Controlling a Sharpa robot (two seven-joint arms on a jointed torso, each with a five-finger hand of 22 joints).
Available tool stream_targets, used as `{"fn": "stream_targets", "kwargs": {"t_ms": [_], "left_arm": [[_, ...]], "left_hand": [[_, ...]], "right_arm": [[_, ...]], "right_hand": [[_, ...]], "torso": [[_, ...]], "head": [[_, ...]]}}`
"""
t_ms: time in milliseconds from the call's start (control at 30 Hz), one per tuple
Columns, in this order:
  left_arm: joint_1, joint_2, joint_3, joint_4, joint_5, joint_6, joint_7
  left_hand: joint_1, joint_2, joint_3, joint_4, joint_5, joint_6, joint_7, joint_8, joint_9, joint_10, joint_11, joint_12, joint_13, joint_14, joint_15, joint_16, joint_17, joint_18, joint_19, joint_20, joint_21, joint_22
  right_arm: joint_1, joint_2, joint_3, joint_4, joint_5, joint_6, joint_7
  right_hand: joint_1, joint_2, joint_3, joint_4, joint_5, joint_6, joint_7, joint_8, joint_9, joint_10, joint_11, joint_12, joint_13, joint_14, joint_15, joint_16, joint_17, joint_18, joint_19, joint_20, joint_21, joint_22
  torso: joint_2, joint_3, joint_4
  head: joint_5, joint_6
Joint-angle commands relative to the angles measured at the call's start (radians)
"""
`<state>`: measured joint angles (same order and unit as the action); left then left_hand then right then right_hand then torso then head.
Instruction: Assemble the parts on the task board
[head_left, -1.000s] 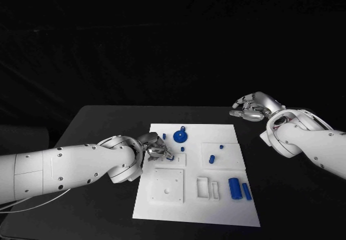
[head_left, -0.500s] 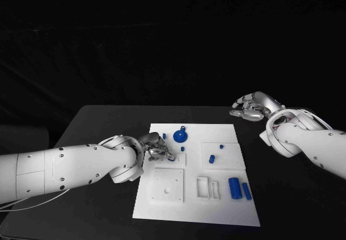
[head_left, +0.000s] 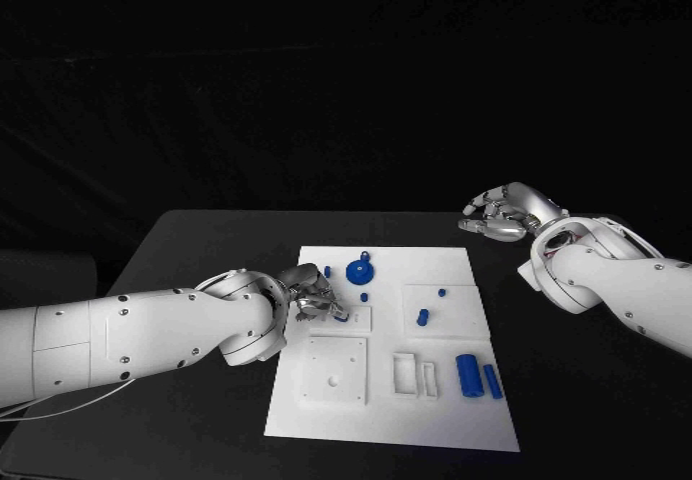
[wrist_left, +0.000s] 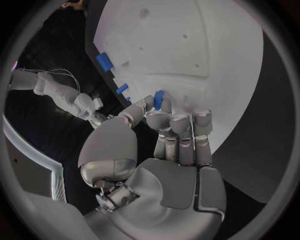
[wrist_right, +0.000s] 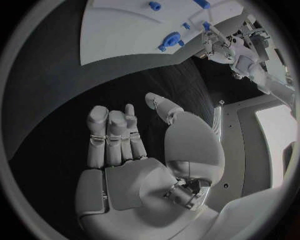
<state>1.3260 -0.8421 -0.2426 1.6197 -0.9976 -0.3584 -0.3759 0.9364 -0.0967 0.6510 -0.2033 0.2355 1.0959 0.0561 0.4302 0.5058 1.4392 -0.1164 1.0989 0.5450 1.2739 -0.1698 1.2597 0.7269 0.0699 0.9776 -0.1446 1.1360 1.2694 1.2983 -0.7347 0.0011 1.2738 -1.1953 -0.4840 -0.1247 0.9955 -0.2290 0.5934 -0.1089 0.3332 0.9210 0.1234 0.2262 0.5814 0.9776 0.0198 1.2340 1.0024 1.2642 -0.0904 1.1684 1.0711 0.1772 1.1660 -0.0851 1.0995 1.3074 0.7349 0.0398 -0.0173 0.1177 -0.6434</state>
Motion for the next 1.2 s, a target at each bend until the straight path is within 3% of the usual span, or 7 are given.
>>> {"fn": "stream_targets", "kwargs": {"t_ms": [33,533,867,1000,1200], "left_arm": [[0.0,0.001,0.001,-0.003,-0.017,-0.001,-0.013],[0.0,0.007,0.001,-0.013,-0.011,0.056,-0.026],[0.0,0.01,0.001,-0.014,-0.007,0.061,-0.028],[0.0,0.011,0.001,-0.015,-0.006,0.074,-0.029],[0.0,0.012,0.001,-0.016,-0.006,0.073,-0.029]], "left_hand": [[0.001,0.013,0.0,0.007,0.02,0.186,-0.096,0.009,0.311,-0.032,-0.031,0.01,-0.003,0.0,-0.006,0.009,-0.003,0.012,-0.009,-0.123,0.006,-0.002],[-0.009,0.026,-0.001,0.005,0.061,0.183,-0.096,0.011,0.322,-0.036,-0.03,0.019,-0.009,-0.002,-0.004,0.016,-0.009,0.013,-0.014,-0.121,0.014,-0.007],[-0.016,0.031,-0.003,0.008,0.06,0.182,-0.095,0.01,0.324,-0.037,-0.029,0.02,-0.012,-0.003,-0.004,0.016,-0.011,0.013,-0.015,-0.12,0.016,-0.008],[-0.041,0.057,-0.008,0.016,0.048,0.181,-0.094,0.009,0.328,-0.038,-0.029,0.024,-0.016,-0.005,-0.004,0.019,-0.015,0.013,-0.019,-0.12,0.02,-0.012],[-0.046,0.061,-0.009,0.014,0.047,0.18,-0.094,0.009,0.33,-0.038,-0.029,0.025,-0.018,-0.006,-0.004,0.02,-0.016,0.014,-0.021,-0.12,0.021,-0.012]], "right_arm": [[0.001,0.001,0.0,0.0,-0.002,0.01,0.006],[0.001,0.003,0.0,-0.002,-0.002,0.011,0.005],[0.001,0.004,0.0,-0.001,-0.002,0.012,0.005],[0.001,0.004,0.0,-0.001,-0.002,0.012,0.005],[0.001,0.005,0.0,-0.002,-0.002,0.013,0.005]], "right_hand": [[0.011,-0.002,-0.007,-0.001,0.01,-0.002,0.013,-0.004,-0.001,0.0,0.004,0.003,-0.001,-0.004,0.005,-0.003,-0.002,0.085,-0.002,0.002,-0.006,0.005],[0.014,-0.001,-0.011,-0.003,0.051,-0.001,0.013,-0.004,-0.005,-0.001,0.004,0.006,-0.005,-0.004,0.005,-0.002,-0.002,0.085,-0.002,0.003,-0.008,0.007],[0.015,0.0,-0.012,-0.004,0.062,0.0,0.013,-0.004,-0.006,-0.001,0.004,0.007,-0.006,-0.004,0.005,-0.002,-0.003,0.085,-0.001,0.003,-0.008,0.008],[0.015,0.0,-0.012,-0.003,0.065,0.0,0.013,-0.004,-0.007,-0.001,0.004,0.007,-0.006,-0.004,0.005,-0.002,-0.003,0.085,-0.001,0.003,-0.008,0.008],[0.014,0.002,-0.012,-0.003,0.067,0.0,0.013,-0.003,-0.007,-0.001,0.004,0.007,-0.006,-0.004,0.005,-0.002,-0.003,0.085,-0.001,0.003,-0.008,0.008]], "torso": [[0.0,0.0001,-0.0005],[0.0,0.0005,-0.0005],[0.0,0.0005,-0.0001],[0.0,0.0007,-0.0004],[0.0,0.0004,-0.0011]], "head": [[0.0,0.0],[-0.001,-0.002],[-0.002,-0.002],[-0.002,-0.002],[-0.001,-0.003]]}}
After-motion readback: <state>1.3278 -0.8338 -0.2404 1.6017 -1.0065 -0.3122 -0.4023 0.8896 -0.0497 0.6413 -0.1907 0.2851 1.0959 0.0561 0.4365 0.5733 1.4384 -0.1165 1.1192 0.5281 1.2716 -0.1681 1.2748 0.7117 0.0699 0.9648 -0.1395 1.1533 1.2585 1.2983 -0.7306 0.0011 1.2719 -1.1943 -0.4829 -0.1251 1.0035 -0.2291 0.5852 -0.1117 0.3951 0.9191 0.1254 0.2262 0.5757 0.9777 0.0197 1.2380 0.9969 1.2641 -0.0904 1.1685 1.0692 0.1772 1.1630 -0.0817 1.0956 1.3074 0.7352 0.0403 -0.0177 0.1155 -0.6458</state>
